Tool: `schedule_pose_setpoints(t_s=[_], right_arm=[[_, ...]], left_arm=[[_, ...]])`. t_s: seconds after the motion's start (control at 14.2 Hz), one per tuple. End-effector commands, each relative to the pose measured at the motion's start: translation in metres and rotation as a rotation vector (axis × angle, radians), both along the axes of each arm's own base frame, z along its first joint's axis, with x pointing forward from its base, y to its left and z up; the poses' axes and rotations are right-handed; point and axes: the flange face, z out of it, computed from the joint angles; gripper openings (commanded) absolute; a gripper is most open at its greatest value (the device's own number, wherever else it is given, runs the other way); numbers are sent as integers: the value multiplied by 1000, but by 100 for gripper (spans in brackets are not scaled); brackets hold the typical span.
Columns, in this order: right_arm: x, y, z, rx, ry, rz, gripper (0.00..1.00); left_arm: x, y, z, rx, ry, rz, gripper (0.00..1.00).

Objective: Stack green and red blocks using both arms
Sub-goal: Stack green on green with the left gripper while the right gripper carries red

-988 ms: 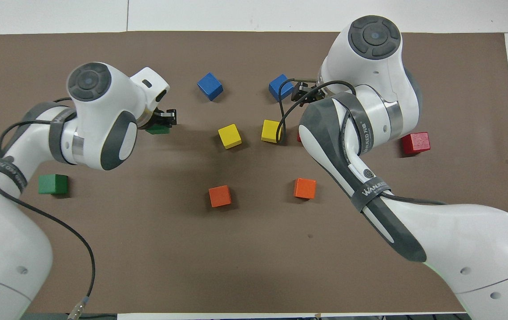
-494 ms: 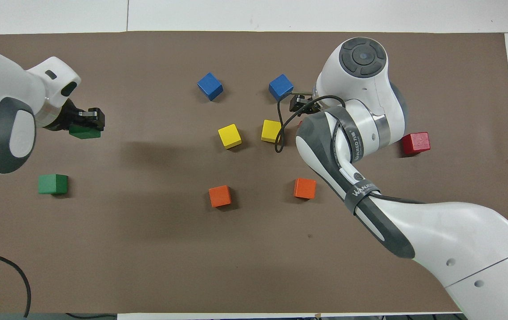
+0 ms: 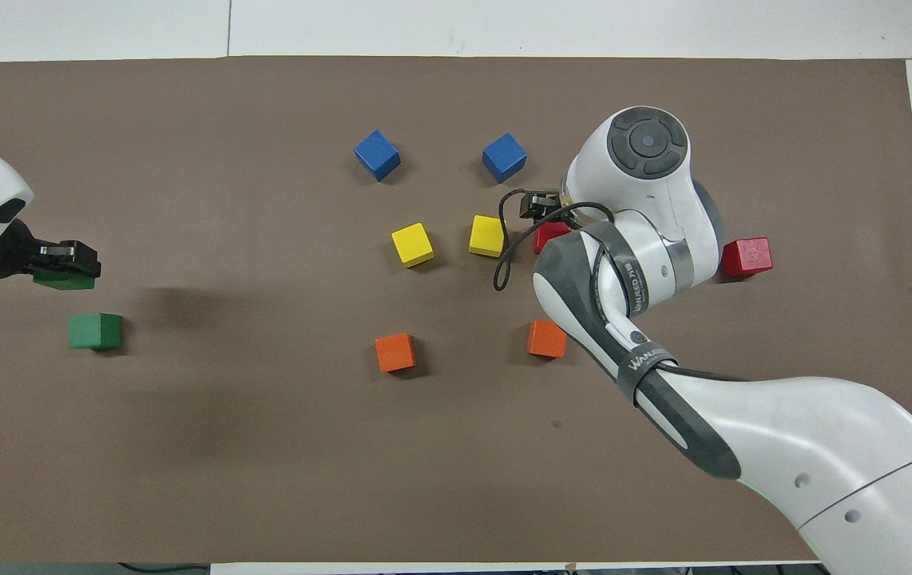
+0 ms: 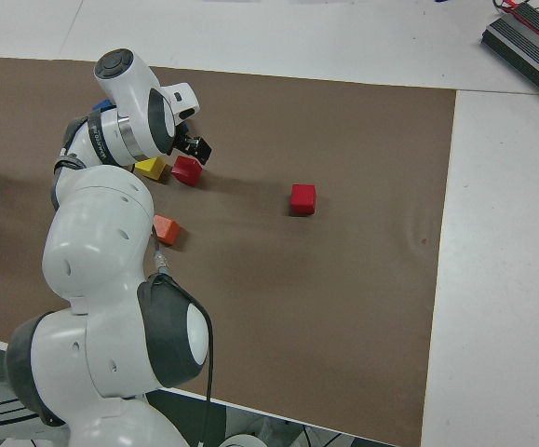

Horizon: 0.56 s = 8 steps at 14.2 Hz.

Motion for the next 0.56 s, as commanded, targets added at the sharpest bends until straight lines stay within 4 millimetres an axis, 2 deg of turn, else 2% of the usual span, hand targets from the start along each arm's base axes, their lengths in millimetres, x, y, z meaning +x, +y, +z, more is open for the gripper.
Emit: schedule_pose_setpoints(t_s=[0.0, 0.14, 0.28, 0.49], right_arm=[[-14, -4, -3, -5, -19, 31, 99], [-16, -1, -6, 0, -29, 35, 99], [-18, 0, -11, 3, -34, 38, 99], [-19, 0, -16, 7, -39, 39, 99]], left_arm=[[-27, 18, -10, -19, -45, -13, 0], [-45, 26, -28, -11, -71, 2, 0], [-58, 25, -41, -6, -90, 8, 0], [-68, 25, -51, 0, -105, 8, 0]])
